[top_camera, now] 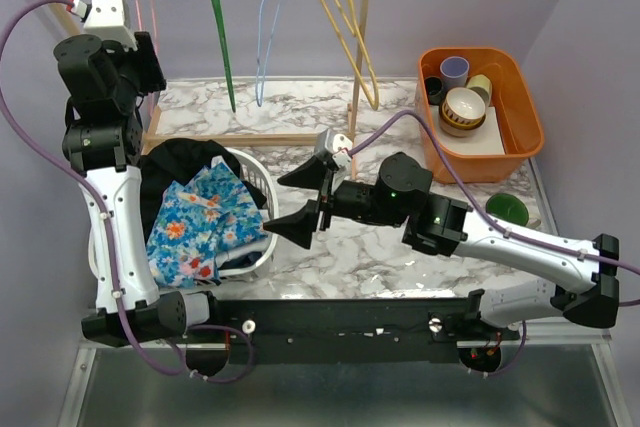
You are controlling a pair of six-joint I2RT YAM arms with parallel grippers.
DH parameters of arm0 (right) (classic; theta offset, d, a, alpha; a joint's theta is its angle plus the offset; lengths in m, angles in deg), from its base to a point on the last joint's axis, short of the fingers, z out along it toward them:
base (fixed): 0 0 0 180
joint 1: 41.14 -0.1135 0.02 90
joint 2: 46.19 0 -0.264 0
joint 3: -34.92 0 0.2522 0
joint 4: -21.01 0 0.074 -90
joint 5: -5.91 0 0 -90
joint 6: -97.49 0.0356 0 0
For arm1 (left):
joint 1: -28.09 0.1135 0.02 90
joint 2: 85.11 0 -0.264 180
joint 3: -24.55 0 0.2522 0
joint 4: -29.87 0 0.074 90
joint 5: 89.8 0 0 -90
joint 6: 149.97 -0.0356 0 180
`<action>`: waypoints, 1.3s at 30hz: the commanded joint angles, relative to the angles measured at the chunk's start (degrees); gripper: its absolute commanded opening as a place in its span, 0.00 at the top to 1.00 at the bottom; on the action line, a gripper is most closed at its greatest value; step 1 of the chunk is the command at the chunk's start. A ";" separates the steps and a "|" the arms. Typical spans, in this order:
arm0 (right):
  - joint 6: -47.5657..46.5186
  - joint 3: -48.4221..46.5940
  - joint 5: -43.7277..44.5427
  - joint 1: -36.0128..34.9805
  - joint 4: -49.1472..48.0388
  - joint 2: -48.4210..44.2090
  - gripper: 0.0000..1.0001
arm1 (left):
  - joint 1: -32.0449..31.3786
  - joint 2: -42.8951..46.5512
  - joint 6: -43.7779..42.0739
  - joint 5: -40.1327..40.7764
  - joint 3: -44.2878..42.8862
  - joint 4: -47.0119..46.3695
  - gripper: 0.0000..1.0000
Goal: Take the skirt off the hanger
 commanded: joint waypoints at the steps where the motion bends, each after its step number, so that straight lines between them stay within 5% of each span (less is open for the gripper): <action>1: 2.33 -2.56 7.80 -0.18 8.83 -3.85 0.00 | -0.11 6.09 3.49 1.19 0.84 0.54 0.22; 2: 2.51 -3.00 10.51 -0.09 11.55 -4.29 0.00 | -0.11 6.80 4.03 0.48 0.93 0.45 0.01; 7: 6.81 -6.51 24.23 -0.18 23.32 -10.88 0.00 | -0.11 11.81 12.97 -9.88 -1.63 -1.12 0.01; 12: 12.78 -10.91 38.38 -0.18 33.09 -14.14 0.00 | -0.11 19.53 23.70 -29.03 8.91 -16.31 0.01; 20: 16.66 -13.02 55.35 -0.18 42.77 -19.06 0.00 | -0.28 24.91 39.27 -41.97 20.34 -30.12 0.01; 27: 15.87 -11.71 58.35 -0.18 43.13 -23.37 0.00 | -7.39 26.15 39.89 -41.10 26.67 -31.19 0.01; 35: 16.22 -8.98 58.71 -0.18 41.99 -25.74 0.00 | -28.12 25.08 31.98 -31.70 30.45 -24.95 0.01; 39: 16.83 -9.07 58.09 -0.09 42.43 -25.83 0.00 | -30.25 27.98 30.41 -28.53 32.48 -22.85 0.01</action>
